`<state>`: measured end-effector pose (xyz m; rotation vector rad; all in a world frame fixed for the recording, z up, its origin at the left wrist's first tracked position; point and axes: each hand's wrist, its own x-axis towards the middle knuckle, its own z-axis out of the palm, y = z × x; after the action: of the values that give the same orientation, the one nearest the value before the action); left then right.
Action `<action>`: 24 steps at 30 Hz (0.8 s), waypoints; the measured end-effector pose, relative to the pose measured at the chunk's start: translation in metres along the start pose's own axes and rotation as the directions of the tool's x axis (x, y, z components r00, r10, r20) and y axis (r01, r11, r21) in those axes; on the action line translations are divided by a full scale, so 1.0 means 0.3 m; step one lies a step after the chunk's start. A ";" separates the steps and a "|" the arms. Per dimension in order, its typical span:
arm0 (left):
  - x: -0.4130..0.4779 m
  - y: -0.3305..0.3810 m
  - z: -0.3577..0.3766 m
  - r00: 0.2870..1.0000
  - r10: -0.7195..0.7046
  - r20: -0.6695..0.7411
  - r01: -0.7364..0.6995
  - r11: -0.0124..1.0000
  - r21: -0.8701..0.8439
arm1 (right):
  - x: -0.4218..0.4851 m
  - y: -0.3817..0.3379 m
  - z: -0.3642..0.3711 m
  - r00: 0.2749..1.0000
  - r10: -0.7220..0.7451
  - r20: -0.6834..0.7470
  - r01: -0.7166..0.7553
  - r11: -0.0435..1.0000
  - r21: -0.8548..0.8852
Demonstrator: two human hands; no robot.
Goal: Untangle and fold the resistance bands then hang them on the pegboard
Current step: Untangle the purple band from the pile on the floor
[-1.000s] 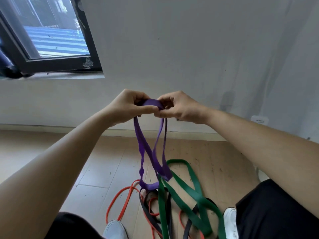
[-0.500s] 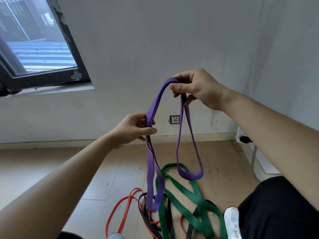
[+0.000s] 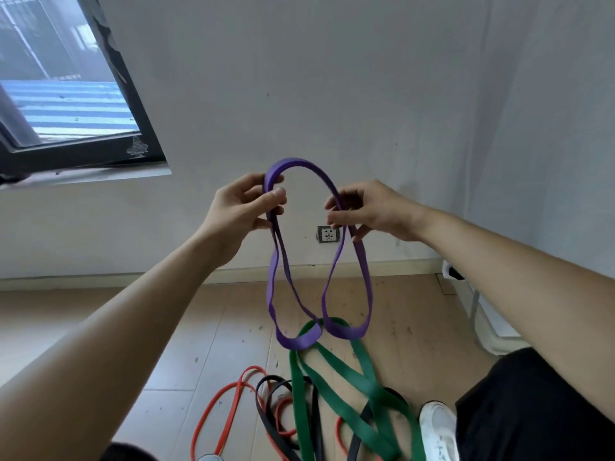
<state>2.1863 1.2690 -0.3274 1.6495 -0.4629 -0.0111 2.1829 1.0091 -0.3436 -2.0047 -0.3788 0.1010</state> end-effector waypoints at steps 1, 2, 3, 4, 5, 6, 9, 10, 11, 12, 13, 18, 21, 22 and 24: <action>0.002 0.006 0.012 1.000 0.007 -0.004 -0.007 1.000 -0.002 | 0.003 0.005 0.018 1.000 0.002 0.013 -0.001 0.999 -0.039; 0.004 0.010 0.024 1.000 0.015 -0.005 -0.015 1.000 -0.004 | 0.006 0.006 0.035 1.000 -0.002 0.017 0.003 0.998 -0.061; 0.005 0.014 0.036 1.000 0.023 -0.005 -0.023 1.000 -0.003 | 0.010 0.007 0.052 1.000 -0.009 0.015 0.010 0.998 -0.068; 0.007 0.016 0.048 0.999 0.032 -0.006 -0.032 1.000 0.000 | 0.013 0.005 0.066 1.000 -0.018 0.010 0.019 0.997 -0.068; 0.010 0.019 0.058 0.999 0.041 -0.008 -0.041 0.999 0.003 | 0.017 0.003 0.079 1.000 -0.028 0.005 0.028 0.997 -0.065; 0.014 0.022 0.067 0.999 0.051 -0.012 -0.051 0.999 0.003 | 0.020 0.001 0.092 0.999 -0.038 0.002 0.038 0.997 -0.060; 0.024 0.036 0.085 0.998 0.061 -0.028 -0.062 0.998 -0.031 | 0.028 0.001 0.131 0.998 -0.060 0.009 0.061 0.998 -0.029; 0.025 0.040 0.088 0.998 0.060 -0.029 -0.061 0.997 -0.050 | 0.029 0.003 0.143 0.998 -0.065 0.015 0.065 0.998 -0.008; 0.027 0.042 0.090 0.998 0.057 -0.029 -0.059 0.996 -0.068 | 0.028 0.003 0.154 0.998 -0.066 0.021 0.066 0.998 0.016; 0.027 0.043 0.089 0.998 0.052 -0.030 -0.055 0.995 -0.085 | 0.026 0.002 0.163 0.998 -0.063 0.029 0.062 0.997 0.045; 0.026 0.041 0.087 0.998 0.045 -0.032 -0.048 0.993 -0.104 | 0.026 0.002 0.171 0.998 -0.055 0.040 0.052 0.996 0.078; 0.011 0.036 0.063 1.000 0.002 -0.028 -0.007 0.984 -0.179 | 0.029 -0.007 0.180 0.998 -0.010 0.061 0.001 0.989 0.146; 0.004 0.032 0.035 1.000 -0.009 -0.012 0.007 0.985 -0.174 | 0.027 -0.015 0.176 0.999 -0.001 0.054 -0.006 0.991 0.130; 0.001 0.029 0.027 1.000 -0.013 -0.003 0.012 0.983 -0.181 | 0.027 -0.017 0.174 0.998 0.003 0.058 -0.011 0.990 0.139; -0.004 0.028 0.019 1.000 -0.019 0.013 0.021 0.975 -0.220 | 0.027 -0.020 0.175 0.997 -0.005 0.071 -0.006 0.988 0.152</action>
<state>2.1812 1.2634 -0.3207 1.4369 -0.4374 -0.0841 2.1770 1.0593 -0.3611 -1.8537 -0.4046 0.1966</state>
